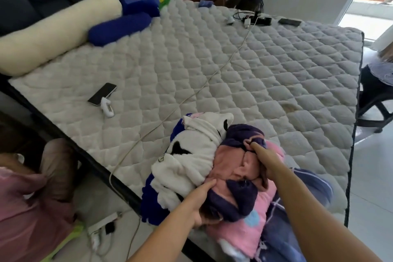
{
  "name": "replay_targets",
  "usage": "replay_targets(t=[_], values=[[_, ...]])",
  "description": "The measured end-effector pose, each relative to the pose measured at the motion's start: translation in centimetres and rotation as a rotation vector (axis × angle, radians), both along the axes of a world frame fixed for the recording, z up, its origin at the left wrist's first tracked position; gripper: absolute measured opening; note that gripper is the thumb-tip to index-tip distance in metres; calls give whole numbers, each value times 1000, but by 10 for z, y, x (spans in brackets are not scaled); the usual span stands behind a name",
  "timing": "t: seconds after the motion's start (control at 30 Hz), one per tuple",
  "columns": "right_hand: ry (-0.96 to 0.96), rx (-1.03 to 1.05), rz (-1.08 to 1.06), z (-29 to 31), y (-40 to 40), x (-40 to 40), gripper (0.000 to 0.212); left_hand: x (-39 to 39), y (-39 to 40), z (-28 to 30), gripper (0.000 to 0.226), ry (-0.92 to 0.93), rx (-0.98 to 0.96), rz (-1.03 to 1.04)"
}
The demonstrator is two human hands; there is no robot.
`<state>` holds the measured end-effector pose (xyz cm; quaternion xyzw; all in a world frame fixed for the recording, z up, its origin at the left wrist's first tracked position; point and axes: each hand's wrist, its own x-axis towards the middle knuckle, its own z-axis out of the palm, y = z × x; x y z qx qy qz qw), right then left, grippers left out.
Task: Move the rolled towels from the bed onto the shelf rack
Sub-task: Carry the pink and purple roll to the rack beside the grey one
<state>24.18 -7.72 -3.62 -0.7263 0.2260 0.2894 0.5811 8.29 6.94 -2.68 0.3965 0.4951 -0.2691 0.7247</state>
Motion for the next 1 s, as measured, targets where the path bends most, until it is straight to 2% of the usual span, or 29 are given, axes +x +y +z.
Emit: replay_targets(t=[0.1,0.2,0.3,0.33,0.43,0.5,0.57,0.67,0.8,0.87,1.0], values=[[-33,27,-21,-2,-9,-10,39,-5,-4,2,34,-25,22,16],[-38,146,-93,1,-17,-26,27,-13,-11,10,24,-53,73,-8],[-45,205,-175,5,-23,-42,19,-25,-16,20,22,-87,142,1],[-59,202,-206,5,-25,-48,21,-31,-17,25,24,-95,151,8],[-109,196,-285,8,-28,-65,46,-48,-17,32,26,-115,154,16],[-178,233,-289,19,-23,-77,45,-59,-14,38,20,-144,143,41],[-255,248,-274,31,-15,-90,32,-74,-9,44,18,-154,140,80],[-370,267,-215,55,3,-117,21,-107,2,46,35,-210,101,133],[-519,294,-84,86,53,-165,32,-173,30,56,59,-310,80,219],[-560,300,21,97,84,-200,29,-218,47,65,69,-343,108,271],[-573,381,260,119,150,-294,26,-325,82,74,57,-379,222,449]])
